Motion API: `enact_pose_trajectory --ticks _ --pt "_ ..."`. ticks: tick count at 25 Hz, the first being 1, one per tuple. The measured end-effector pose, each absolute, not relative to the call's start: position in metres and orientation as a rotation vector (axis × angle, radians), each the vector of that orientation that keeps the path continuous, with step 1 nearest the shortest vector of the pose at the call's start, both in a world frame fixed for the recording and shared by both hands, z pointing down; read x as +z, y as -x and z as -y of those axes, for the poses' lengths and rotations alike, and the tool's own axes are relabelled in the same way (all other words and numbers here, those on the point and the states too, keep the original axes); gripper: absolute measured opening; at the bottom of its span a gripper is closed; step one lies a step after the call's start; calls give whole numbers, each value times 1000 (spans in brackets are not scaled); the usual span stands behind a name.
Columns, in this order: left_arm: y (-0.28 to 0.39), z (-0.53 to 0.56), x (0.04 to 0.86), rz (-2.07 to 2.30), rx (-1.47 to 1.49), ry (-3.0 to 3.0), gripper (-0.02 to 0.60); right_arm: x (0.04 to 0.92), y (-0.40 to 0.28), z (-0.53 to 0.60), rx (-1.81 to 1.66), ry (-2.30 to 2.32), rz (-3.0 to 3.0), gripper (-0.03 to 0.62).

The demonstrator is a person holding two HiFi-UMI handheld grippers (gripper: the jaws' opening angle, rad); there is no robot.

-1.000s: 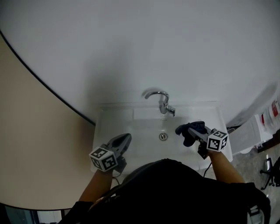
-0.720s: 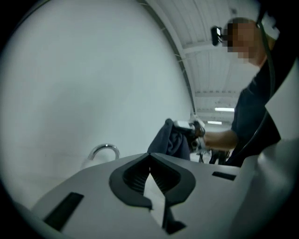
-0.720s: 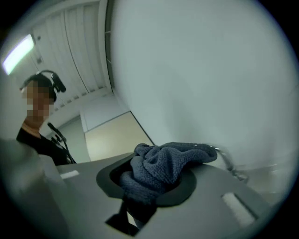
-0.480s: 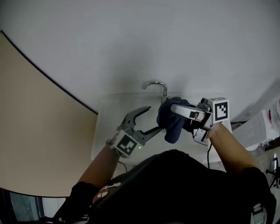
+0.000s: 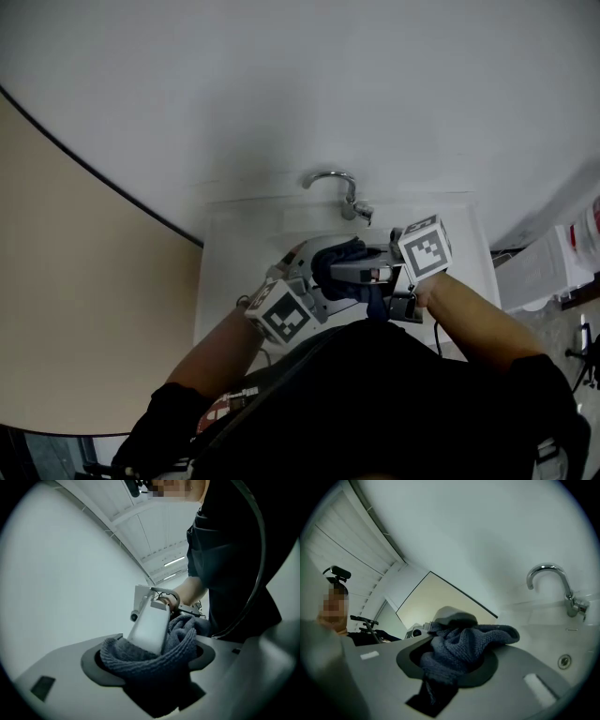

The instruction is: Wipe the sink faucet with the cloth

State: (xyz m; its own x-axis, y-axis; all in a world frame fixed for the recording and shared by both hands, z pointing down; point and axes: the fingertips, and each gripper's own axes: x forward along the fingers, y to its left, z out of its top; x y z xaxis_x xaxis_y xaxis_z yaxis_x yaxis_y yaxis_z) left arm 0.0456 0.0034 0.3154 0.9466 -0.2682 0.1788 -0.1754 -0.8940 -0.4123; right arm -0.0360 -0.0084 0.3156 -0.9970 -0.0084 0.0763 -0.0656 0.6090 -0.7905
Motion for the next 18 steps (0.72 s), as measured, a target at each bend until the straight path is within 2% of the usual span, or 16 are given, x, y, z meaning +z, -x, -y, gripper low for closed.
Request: enact_pose_trajectory --ticks 1,4,8,13,18 --pt "-45 -2 319 -311 -323 2713 337 317 38 8 1356 -52 2751 103" --pt "-42 1 326 -301 -290 2751 268 325 38 7 1424 3 2702 127" --pt "-30 10 330 -357 -158 2875 187 331 14 8 1571 51 2662 235" --pt "29 71 379 -752 -132 3175 173 346 -64 38 1609 -285 2769 234" --pt "86 161 451 -1286 -453 3202 173 393 -139 27 1727 -691 2700 233"
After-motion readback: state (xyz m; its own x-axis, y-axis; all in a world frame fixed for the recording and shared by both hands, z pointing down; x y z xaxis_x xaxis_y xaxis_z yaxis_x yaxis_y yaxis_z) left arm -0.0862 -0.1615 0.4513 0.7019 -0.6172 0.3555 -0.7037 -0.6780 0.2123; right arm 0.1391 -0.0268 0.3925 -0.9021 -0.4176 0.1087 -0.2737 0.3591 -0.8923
